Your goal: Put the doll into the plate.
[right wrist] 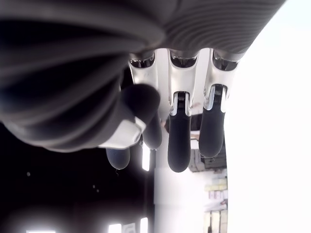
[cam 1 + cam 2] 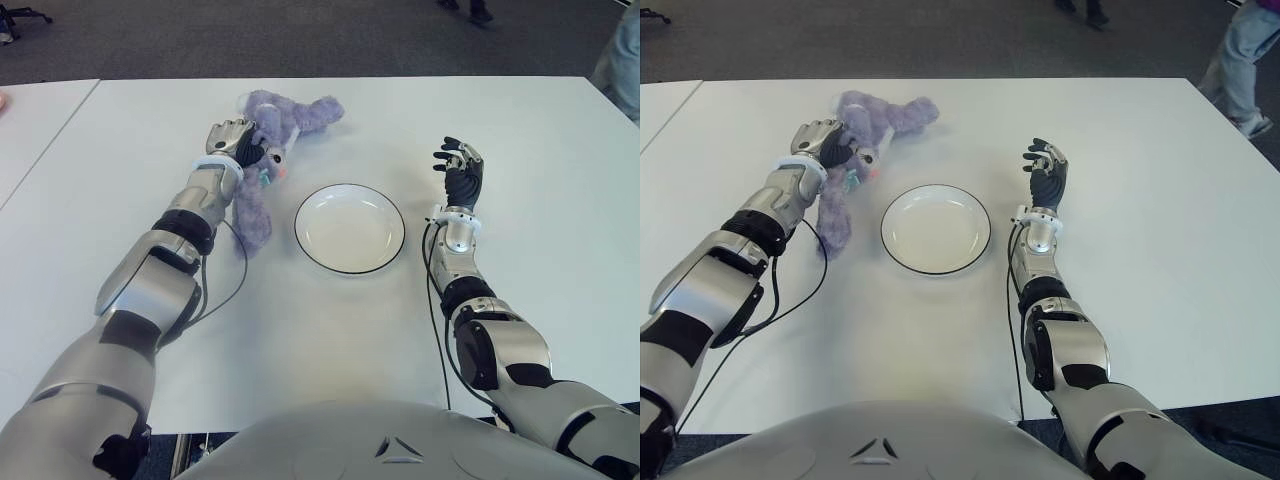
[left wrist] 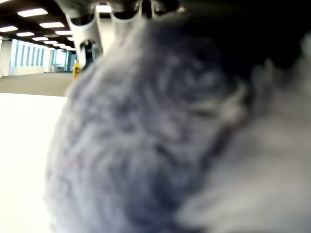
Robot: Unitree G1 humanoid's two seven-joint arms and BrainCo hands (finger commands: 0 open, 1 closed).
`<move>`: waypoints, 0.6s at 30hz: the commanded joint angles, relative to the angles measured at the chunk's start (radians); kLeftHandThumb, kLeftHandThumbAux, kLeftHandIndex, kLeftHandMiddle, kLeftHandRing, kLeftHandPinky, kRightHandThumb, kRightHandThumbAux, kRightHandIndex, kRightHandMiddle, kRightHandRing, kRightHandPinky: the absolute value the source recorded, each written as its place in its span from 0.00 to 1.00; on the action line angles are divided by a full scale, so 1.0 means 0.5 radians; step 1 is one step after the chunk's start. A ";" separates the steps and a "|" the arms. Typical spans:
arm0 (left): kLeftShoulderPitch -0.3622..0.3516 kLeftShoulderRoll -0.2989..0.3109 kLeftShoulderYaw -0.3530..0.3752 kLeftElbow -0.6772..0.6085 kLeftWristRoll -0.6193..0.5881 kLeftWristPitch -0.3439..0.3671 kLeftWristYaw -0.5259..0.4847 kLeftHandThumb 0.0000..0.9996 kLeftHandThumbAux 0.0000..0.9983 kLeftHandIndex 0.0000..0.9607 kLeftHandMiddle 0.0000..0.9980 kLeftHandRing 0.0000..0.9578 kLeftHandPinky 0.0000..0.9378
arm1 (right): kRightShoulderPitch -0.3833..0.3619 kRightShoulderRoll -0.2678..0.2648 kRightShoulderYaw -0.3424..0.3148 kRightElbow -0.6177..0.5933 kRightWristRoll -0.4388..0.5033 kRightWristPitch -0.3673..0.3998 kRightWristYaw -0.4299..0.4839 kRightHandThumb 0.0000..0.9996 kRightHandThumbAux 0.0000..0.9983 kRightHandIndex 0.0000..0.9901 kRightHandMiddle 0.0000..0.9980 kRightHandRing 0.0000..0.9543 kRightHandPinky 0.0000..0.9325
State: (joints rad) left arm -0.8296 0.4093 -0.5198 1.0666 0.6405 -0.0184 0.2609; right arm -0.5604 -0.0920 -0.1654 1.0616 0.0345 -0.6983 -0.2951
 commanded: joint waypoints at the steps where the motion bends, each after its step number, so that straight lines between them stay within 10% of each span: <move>1: 0.460 -0.129 0.069 0.144 -0.093 0.133 0.032 0.74 0.69 0.46 0.75 0.79 0.85 | 0.726 0.212 -0.030 0.401 0.005 -0.003 0.029 1.00 0.69 0.44 0.28 0.40 0.52; 12: 0.511 -0.076 0.142 -0.043 -0.089 0.042 0.311 0.73 0.70 0.46 0.82 0.84 0.87 | 0.721 0.211 -0.025 0.405 -0.024 0.006 -0.002 1.00 0.69 0.44 0.29 0.42 0.52; 18: 0.702 0.101 0.173 -0.897 0.016 0.228 0.143 0.74 0.70 0.46 0.85 0.88 0.92 | 0.720 0.215 -0.025 0.406 -0.030 0.011 0.000 1.00 0.69 0.44 0.30 0.42 0.52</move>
State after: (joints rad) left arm -0.6909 0.4138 -0.4377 0.8723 0.6231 -0.0016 0.4345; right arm -0.5608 -0.0923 -0.1753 1.0612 0.0287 -0.6982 -0.2921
